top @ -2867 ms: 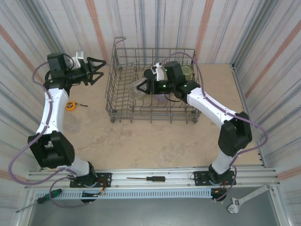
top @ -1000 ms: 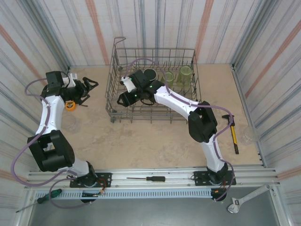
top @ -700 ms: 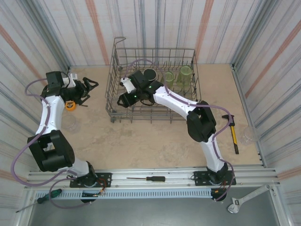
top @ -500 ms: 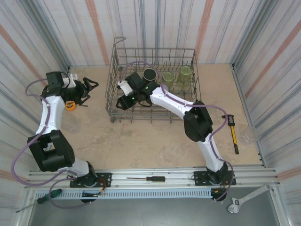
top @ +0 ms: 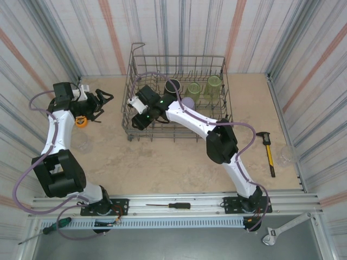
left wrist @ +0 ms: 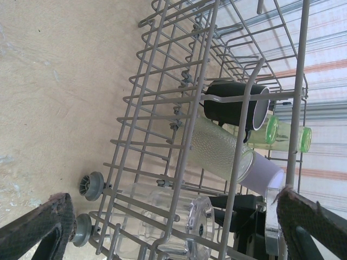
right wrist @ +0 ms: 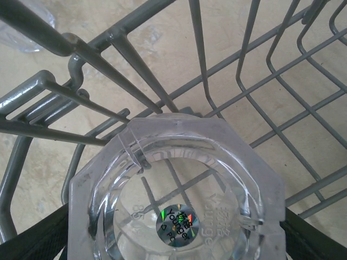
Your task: Load the cups into the dish rack
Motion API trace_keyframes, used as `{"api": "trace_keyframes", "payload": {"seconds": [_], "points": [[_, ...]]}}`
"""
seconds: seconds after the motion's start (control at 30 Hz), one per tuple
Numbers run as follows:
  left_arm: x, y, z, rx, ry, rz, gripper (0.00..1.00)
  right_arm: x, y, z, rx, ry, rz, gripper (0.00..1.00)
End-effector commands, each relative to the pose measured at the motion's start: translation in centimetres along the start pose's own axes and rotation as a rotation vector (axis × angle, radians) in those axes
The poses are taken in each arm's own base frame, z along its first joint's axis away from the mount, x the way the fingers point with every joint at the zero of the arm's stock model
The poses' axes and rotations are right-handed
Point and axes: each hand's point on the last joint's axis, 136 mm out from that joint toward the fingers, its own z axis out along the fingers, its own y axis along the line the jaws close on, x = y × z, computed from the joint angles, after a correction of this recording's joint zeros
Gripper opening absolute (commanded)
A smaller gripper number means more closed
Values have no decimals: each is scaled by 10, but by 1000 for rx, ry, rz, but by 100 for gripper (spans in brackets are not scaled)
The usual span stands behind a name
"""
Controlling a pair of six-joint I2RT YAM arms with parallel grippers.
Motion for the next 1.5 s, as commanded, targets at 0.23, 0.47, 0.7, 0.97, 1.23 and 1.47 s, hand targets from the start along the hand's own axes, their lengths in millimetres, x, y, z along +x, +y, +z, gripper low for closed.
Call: {"api": "trace_keyframes", "payload": {"seconds": [0.23, 0.47, 0.7, 0.97, 1.23, 1.47], "points": [[4, -3, -2, 17, 5, 4, 99, -9, 11, -3, -3, -18, -35, 83], [4, -3, -1, 17, 6, 4, 99, -15, 13, -9, -5, -36, -30, 86], [2, -1, -5, -3, -1, 12, 99, -29, 14, -27, 11, -85, -22, 88], [0, 0, -6, 6, -7, 2, 99, -36, 14, -45, 23, -130, -20, 90], [0, 1, -5, 5, -7, 0, 99, -42, 16, -57, 17, -166, 0, 94], [0, 1, -5, 6, -5, -2, 99, -42, 14, -63, 19, -180, 19, 96]]}}
